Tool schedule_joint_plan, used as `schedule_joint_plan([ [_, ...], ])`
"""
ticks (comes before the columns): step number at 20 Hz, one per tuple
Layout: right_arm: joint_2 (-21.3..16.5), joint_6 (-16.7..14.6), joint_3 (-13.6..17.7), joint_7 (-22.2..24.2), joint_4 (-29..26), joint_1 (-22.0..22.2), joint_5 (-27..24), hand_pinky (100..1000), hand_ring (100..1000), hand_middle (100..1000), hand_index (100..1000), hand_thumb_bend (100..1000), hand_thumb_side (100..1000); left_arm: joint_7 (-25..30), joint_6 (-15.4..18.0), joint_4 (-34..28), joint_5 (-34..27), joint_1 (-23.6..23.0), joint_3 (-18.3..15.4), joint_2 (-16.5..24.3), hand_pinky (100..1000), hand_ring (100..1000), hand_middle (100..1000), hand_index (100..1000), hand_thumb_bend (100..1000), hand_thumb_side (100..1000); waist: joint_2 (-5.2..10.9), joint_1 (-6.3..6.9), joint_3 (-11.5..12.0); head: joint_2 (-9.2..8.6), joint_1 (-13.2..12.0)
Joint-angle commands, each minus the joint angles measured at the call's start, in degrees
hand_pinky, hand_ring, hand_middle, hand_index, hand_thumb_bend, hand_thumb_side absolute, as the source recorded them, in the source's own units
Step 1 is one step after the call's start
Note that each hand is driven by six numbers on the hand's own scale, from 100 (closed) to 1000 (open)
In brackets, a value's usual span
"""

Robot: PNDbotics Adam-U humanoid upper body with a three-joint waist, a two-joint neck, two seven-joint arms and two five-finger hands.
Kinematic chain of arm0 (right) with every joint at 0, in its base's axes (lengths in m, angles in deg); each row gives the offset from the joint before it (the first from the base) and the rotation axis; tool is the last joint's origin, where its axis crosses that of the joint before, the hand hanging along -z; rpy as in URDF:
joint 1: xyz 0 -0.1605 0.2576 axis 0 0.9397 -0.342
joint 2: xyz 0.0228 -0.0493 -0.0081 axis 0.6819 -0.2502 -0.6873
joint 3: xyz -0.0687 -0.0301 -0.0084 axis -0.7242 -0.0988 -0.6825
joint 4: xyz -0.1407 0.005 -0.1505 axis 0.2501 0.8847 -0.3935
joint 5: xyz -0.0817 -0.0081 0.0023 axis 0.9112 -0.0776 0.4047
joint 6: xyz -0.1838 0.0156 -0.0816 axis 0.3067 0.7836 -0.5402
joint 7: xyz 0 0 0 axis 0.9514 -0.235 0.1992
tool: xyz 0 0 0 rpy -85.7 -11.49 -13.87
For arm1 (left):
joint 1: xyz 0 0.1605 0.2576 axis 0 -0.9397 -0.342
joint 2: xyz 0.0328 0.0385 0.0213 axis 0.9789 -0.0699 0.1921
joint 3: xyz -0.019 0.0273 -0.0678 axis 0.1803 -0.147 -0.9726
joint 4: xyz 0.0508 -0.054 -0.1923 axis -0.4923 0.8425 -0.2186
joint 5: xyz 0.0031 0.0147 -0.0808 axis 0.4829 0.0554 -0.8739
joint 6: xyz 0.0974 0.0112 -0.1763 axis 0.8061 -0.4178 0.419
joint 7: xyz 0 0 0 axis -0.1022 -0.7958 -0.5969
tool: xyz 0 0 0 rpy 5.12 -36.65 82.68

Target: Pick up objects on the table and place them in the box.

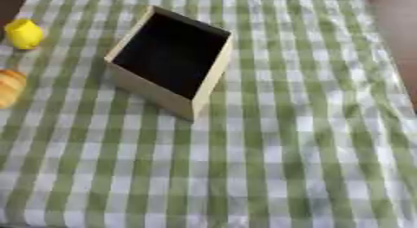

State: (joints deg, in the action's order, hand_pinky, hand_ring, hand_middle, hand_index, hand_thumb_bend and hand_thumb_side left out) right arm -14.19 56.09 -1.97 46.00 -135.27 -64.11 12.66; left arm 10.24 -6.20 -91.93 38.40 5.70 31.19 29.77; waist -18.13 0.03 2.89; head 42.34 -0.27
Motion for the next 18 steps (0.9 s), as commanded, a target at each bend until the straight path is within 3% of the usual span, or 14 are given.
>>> schedule_joint_plan([
  [1,-2.4,-0.2,0.4,0.0,-1.1,-0.5,0.4,895,802,746,890,100,524,-0.2,-0.6,-0.9,1.4,-0.7,-0.3,6.3,674,783,814,838,246,600,1.02,0.34,0.1,0.43,-0.3],
  [5,-2.9,-0.2,0.4,0.0,-1.1,-0.3,0.6,895,802,746,890,100,527,0.8,-4.2,-0.9,4.3,-3.7,-0.3,16.0,680,786,811,855,242,606,0.81,0.80,0.3,0.39,-0.1],
  [11,-3.6,-0.2,0.5,-0.1,-1.1,0.1,0.9,896,803,746,890,100,530,5.0,-16.3,-0.9,7.0,-6.8,-1.6,30.2,693,790,806,880,271,628,0.66,1.23,0.7,0.33,0.6],
  [14,-3.8,-0.1,0.5,-0.2,-1.1,0.2,1.0,896,803,746,890,100,532,11.7,-22.2,0.1,8.5,-6.5,-1.0,35.9,701,788,798,891,295,643,0.73,1.33,0.8,0.30,0.9],
  [18,-4.1,0.0,0.3,-0.1,-1.1,0.4,1.1,896,803,745,890,100,533,21.1,-24.2,6.5,10.1,-1.9,0.3,41.2,712,790,795,901,329,660,0.89,1.37,1.0,0.38,1.1],
])
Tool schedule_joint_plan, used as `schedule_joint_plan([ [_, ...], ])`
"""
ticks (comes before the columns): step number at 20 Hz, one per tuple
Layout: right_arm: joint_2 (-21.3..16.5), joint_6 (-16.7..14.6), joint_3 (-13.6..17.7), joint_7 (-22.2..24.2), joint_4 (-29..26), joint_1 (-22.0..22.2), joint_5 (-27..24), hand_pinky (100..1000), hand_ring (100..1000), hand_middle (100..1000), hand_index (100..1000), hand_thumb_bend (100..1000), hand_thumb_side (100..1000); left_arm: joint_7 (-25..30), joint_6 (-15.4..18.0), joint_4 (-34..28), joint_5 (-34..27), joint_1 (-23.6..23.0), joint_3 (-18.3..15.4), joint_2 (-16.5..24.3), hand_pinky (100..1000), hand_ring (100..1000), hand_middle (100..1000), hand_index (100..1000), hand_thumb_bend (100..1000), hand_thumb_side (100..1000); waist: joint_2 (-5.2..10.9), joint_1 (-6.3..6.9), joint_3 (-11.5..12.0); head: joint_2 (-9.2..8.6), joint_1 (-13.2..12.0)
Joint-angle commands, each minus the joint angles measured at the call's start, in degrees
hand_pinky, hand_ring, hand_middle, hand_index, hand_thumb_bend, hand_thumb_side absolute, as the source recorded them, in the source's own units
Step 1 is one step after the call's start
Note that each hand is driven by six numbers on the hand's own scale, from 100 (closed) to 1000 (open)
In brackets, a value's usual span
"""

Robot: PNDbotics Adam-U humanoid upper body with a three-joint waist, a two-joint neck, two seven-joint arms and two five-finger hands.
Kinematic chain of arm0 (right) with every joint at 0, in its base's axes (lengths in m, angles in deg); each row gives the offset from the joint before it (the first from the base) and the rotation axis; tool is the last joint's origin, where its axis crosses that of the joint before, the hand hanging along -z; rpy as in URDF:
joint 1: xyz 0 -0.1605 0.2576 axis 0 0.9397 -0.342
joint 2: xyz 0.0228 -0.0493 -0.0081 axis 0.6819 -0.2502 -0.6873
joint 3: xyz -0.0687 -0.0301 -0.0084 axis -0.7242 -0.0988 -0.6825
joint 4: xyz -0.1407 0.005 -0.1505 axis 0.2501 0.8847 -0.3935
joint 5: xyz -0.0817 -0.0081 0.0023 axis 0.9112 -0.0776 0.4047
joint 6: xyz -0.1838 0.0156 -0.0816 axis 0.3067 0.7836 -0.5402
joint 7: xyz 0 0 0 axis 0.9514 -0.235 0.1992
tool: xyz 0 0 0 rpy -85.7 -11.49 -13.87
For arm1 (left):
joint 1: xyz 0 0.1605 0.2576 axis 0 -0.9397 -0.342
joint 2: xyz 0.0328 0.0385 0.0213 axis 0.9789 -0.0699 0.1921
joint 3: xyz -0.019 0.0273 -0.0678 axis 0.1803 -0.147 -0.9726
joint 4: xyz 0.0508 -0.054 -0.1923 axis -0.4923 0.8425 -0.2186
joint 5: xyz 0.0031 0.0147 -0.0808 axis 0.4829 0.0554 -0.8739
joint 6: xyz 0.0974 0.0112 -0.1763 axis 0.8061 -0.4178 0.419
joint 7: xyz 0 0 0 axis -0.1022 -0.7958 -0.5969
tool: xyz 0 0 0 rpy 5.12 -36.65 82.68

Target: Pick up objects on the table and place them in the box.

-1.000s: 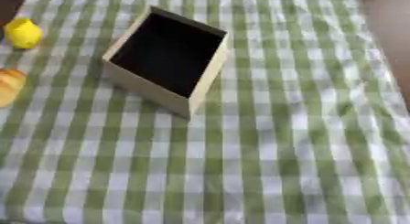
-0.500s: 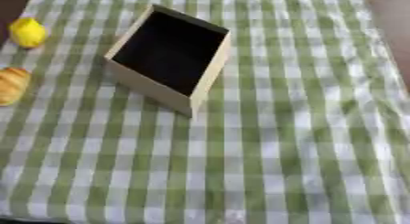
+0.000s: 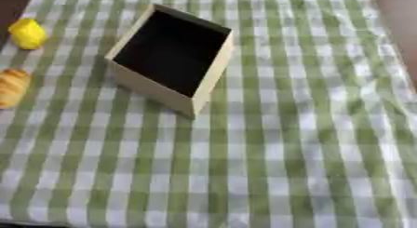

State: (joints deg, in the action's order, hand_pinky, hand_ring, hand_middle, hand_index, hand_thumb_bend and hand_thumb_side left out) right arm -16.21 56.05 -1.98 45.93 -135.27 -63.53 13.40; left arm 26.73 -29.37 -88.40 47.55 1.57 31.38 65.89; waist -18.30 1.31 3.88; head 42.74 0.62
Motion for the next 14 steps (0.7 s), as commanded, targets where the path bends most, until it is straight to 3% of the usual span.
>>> schedule_joint_plan([
  [1,-2.1,0.1,0.3,0.0,-1.1,-0.1,0.3,896,803,745,890,100,534,6.4,-0.7,4.9,1.0,3.6,0.6,5.9,715,791,796,904,340,667,1.10,0.09,0.0,-0.02,0.3],
  [8,-2.2,0.2,-0.1,0.5,-1.1,-0.1,0.0,897,803,744,891,100,541,15.5,2.5,15.3,3.0,12.3,5.6,8.0,730,803,804,918,446,667,1.07,0.04,-0.2,-0.27,-0.1],
  [14,-2.1,0.3,-0.4,0.8,-1.1,-0.2,-0.2,898,804,743,891,100,550,23.0,4.3,19.9,7.9,15.9,9.2,7.2,756,820,812,903,528,592,0.98,0.07,-0.3,-0.30,-1.3],
])
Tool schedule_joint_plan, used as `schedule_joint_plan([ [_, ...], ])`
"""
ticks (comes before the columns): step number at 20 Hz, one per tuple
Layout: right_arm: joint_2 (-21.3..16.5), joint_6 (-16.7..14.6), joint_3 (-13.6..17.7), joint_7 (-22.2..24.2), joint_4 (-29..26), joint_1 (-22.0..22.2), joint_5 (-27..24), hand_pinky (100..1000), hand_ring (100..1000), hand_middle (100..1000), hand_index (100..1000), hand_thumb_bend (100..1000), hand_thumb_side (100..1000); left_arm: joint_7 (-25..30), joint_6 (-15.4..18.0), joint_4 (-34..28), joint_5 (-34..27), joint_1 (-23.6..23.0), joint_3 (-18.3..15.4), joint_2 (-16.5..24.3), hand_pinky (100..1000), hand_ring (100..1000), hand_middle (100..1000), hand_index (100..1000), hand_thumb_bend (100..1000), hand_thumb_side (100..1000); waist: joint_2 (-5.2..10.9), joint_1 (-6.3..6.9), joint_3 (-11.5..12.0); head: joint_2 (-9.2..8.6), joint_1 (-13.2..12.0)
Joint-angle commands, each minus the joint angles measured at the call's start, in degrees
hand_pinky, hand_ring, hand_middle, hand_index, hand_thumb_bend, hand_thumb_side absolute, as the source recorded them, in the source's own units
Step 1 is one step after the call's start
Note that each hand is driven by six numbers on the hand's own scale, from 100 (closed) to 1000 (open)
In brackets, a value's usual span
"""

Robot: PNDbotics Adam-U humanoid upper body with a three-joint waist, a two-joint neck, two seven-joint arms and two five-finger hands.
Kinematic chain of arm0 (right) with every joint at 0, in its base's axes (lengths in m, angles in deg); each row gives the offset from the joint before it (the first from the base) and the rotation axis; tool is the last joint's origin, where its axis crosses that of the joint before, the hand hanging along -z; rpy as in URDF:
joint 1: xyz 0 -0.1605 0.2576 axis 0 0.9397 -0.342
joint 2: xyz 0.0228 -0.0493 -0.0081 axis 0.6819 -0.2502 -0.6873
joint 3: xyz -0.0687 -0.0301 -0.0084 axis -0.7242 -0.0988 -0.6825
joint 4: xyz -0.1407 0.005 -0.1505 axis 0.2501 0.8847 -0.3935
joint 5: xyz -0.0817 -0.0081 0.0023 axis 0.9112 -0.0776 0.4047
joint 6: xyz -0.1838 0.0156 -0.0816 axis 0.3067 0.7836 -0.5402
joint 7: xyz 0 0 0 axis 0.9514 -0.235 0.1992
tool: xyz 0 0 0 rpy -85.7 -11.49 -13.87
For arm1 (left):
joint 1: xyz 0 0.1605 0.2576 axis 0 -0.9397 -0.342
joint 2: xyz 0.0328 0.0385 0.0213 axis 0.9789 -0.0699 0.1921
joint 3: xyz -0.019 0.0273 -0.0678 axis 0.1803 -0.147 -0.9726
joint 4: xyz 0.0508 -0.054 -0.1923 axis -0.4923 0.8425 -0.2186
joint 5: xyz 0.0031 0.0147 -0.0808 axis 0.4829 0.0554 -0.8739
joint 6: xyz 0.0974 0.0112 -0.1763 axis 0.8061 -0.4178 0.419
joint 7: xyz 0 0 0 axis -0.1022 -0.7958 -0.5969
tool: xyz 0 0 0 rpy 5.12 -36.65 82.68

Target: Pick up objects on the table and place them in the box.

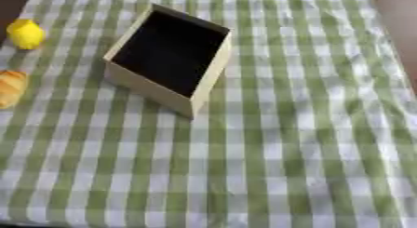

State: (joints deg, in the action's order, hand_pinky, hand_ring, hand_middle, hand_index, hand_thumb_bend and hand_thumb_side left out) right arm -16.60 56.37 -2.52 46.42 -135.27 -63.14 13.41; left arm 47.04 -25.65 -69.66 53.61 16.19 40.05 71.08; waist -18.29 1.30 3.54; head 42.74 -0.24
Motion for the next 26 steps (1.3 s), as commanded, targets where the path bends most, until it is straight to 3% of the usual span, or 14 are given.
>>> schedule_joint_plan([
  [1,-1.7,0.0,0.2,0.3,-1.1,-0.5,-0.2,898,804,743,891,100,548,3.8,0.7,1.4,2.2,1.6,0.9,1.8,755,820,811,899,530,587,0.97,0.09,0.0,-0.31,-0.5],
  [16,-1.2,0.1,-0.1,0.6,-1.1,-0.5,-0.2,899,805,742,891,100,556,12.6,2.2,4.8,4.2,4.6,5.7,-0.9,765,836,770,906,567,547,1.07,0.21,-0.5,-0.24,-1.4],
  [21,-1.1,0.3,-0.2,0.7,-1.1,-0.4,-0.3,900,805,741,891,100,567,14.7,1.5,5.6,4.6,5.1,6.5,-1.1,769,834,769,898,620,565,0.87,0.36,-0.5,0.22,-1.6],
  [26,-0.9,0.3,-0.3,0.9,-1.1,-0.4,-0.5,901,805,739,892,100,572,16.7,-1.1,7.6,9.9,5.5,7.5,-1.7,761,804,754,874,635,556,0.67,0.60,-0.7,0.45,-1.8],
])
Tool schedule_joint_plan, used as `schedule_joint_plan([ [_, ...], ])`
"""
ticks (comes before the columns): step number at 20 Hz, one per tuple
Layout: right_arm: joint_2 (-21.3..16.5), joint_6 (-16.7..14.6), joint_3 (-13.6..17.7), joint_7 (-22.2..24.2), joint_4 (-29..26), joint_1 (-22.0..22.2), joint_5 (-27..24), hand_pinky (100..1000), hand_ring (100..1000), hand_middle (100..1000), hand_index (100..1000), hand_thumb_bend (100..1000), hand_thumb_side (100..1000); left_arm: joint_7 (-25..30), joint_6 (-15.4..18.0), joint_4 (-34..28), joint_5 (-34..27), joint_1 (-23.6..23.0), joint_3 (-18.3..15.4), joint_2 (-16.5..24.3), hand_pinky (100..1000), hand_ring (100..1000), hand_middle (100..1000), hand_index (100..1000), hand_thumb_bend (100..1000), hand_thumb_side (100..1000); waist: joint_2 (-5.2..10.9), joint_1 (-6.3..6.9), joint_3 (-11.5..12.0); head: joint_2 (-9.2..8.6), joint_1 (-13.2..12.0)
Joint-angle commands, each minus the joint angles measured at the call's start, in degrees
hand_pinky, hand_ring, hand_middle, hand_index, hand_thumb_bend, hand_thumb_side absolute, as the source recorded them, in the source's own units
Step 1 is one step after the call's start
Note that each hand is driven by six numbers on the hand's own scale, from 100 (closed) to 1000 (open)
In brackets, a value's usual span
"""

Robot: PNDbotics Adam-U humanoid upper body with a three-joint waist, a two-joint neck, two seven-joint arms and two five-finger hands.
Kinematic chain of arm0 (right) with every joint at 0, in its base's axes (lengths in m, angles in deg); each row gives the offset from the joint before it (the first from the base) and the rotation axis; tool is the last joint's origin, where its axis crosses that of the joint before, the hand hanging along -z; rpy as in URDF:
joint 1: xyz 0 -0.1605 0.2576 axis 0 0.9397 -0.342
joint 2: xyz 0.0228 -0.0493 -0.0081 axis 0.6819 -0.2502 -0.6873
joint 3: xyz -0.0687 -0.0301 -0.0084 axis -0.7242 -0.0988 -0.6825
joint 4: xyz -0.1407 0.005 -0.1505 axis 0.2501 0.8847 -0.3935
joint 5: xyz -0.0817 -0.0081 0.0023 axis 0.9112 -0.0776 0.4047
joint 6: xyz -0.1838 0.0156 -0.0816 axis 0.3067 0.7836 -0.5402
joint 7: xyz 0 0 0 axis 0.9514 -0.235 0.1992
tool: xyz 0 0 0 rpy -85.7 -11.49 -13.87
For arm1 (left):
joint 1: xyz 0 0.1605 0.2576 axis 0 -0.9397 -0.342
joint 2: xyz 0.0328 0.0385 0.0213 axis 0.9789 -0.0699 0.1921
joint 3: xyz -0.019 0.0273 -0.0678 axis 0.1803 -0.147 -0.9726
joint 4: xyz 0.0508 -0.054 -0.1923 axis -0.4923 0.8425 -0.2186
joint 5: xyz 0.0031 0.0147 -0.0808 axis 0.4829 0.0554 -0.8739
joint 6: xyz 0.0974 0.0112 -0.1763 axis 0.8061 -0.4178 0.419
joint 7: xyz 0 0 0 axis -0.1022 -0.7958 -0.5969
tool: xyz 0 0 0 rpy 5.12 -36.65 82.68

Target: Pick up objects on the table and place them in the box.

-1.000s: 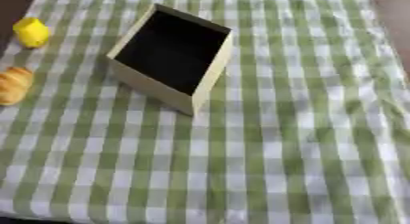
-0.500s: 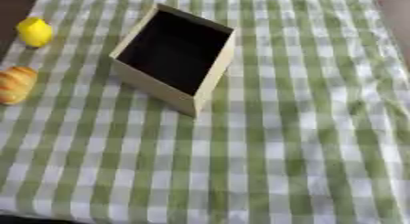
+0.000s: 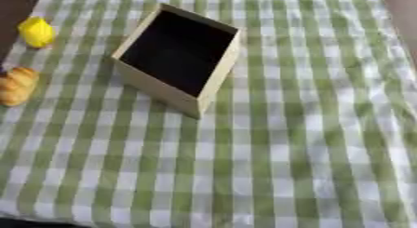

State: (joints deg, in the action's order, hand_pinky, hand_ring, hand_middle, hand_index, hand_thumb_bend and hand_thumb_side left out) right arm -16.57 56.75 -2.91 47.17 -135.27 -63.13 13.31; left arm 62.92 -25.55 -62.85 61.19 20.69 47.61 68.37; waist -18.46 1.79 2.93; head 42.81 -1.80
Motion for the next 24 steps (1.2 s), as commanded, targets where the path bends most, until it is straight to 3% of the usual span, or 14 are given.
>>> schedule_joint_plan([
  [1,-0.9,0.0,0.1,0.1,-1.1,-0.4,-0.5,902,805,738,892,100,578,0.9,-1.9,1.5,2.9,1.1,0.2,0.6,757,800,748,865,633,548,0.79,0.16,-0.1,0.43,-0.3],
  [4,-0.7,0.1,0.1,0.1,-1.1,-0.3,-0.5,902,805,736,892,100,584,1.0,-4.1,4.1,4.5,1.6,1.4,-0.9,731,751,646,799,614,492,0.68,0.23,-0.4,0.56,-0.7],
  [7,-0.5,0.1,0.1,0.0,-1.1,-0.3,-0.7,903,803,735,891,100,591,1.7,-5.7,6.9,3.6,2.6,2.9,-2.9,727,752,649,820,564,389,0.53,0.25,-0.6,0.58,-0.9],
  [10,-0.3,0.3,0.1,0.0,-1.1,-0.2,-0.8,904,803,734,892,100,600,2.1,-7.5,9.2,4.3,3.6,4.0,-4.6,721,753,650,824,524,355,0.36,0.22,-0.8,0.68,-1.1],
  [14,0.0,0.5,0.1,0.1,-1.1,0.0,-1.0,905,804,733,893,100,617,1.6,-9.9,11.4,6.8,4.6,4.8,-6.2,716,750,641,814,490,348,0.10,0.19,-1.0,0.67,-1.4],
  [19,0.2,0.8,0.2,0.3,-1.1,0.4,-1.1,906,804,732,893,100,627,1.0,-13.0,11.6,9.7,4.7,4.7,-6.8,727,762,648,815,525,391,-0.24,0.15,-1.1,0.89,-1.6],
  [24,0.4,0.9,0.1,0.4,-1.1,0.3,-1.2,908,804,731,894,100,633,4.0,-13.6,9.8,11.1,4.2,4.9,-6.7,713,742,619,792,526,392,-0.38,0.22,-0.8,1.10,-1.7],
])
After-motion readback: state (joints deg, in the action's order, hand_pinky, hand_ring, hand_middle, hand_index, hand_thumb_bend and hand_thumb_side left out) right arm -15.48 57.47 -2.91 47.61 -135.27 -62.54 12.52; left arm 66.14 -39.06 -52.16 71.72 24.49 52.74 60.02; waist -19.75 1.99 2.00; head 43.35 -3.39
